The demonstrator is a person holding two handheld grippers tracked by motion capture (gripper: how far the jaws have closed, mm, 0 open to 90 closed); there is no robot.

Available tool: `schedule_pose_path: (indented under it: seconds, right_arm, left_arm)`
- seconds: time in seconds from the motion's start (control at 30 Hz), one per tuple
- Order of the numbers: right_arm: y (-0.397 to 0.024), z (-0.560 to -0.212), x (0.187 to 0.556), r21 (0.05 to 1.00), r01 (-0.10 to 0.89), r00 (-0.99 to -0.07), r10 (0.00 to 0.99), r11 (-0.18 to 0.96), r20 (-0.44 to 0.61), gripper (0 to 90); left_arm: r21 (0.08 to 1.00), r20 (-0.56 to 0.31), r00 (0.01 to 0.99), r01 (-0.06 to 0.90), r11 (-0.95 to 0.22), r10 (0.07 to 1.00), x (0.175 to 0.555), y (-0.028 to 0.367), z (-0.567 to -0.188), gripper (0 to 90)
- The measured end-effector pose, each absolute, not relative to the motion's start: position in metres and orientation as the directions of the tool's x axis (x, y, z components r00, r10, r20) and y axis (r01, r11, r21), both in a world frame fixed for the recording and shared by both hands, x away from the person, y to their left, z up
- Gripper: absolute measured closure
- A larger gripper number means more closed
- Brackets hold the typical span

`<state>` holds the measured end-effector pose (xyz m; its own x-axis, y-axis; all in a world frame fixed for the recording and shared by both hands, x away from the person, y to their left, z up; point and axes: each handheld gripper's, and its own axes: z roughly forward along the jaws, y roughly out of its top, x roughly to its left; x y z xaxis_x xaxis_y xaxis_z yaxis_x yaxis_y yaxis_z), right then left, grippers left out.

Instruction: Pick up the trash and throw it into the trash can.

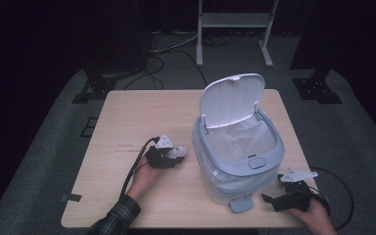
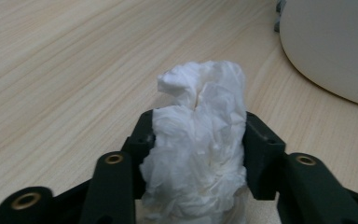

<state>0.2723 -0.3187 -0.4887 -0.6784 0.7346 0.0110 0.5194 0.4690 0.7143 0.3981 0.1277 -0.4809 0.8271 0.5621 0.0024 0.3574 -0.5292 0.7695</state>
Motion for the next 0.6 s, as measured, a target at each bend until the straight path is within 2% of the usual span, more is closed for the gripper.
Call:
schedule_pose_path:
  seconds: [0.6]
  right_arm:
    - [-0.319, -0.489, 0.272, 0.714, 0.518, -0.680, 0.733, 0.470, 0.011, 1.4]
  left_arm:
    - [0.771, -0.005, 0.847, 0.342, -0.537, 0.532, 0.391, 0.135, -0.470, 57.5]
